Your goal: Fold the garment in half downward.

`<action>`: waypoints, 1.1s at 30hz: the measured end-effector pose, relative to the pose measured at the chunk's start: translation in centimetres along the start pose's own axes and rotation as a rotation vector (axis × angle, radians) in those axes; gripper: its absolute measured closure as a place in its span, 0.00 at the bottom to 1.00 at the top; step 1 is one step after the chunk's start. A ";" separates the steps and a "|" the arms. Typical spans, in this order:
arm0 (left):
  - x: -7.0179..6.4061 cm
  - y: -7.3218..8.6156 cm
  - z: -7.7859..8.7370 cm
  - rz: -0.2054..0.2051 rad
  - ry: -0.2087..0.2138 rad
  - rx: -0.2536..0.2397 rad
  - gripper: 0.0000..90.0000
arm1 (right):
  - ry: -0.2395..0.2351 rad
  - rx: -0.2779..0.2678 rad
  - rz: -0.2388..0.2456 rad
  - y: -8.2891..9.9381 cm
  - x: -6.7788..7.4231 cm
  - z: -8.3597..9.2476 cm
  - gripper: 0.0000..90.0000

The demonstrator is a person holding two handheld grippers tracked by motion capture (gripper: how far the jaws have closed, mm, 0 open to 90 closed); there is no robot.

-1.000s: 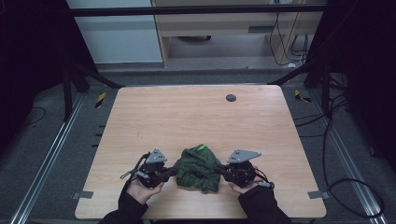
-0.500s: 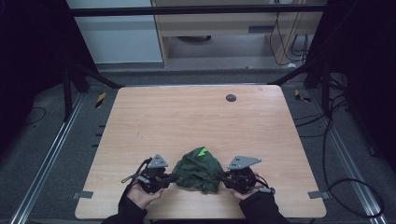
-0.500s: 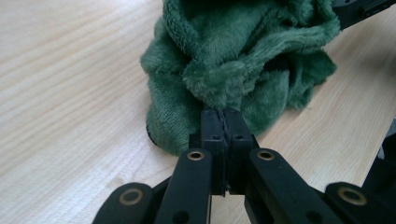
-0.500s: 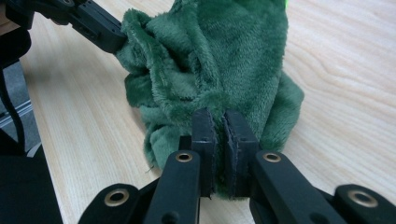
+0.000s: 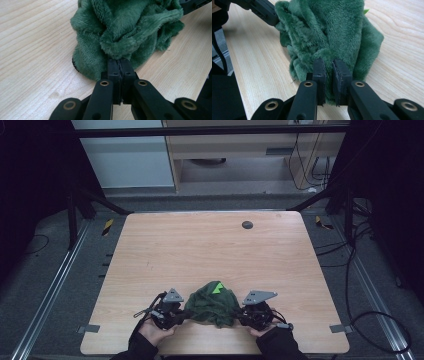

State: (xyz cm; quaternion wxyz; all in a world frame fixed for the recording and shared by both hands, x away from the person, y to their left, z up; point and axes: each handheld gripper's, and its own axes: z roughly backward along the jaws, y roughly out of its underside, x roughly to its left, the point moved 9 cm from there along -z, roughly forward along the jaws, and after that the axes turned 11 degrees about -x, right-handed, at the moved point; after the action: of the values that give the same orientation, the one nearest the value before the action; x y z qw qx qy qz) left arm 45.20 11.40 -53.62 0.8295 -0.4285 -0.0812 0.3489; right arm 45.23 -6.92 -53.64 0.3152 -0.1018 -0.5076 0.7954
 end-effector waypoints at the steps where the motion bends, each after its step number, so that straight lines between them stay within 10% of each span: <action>1: -0.1 0.1 -0.1 -0.001 0.001 0.001 0.99 | 0.003 0.003 0.000 0.1 0.0 -0.1 0.90; 22: 0.8 -2.0 2.9 0.026 -0.032 -0.113 0.84 | 0.038 -0.130 -0.037 -2.7 -1.0 2.0 0.77; 33: 3.7 -4.2 3.4 0.062 -0.131 -0.186 0.88 | 0.100 -0.161 -0.061 -4.6 -3.2 2.2 0.83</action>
State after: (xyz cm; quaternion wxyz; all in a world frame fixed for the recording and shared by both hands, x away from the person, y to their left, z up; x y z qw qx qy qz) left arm 48.62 14.35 -48.87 0.7678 -0.4822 -0.1539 0.3927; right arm 48.45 -9.15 -49.15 0.3552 -0.1510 -0.5563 0.7359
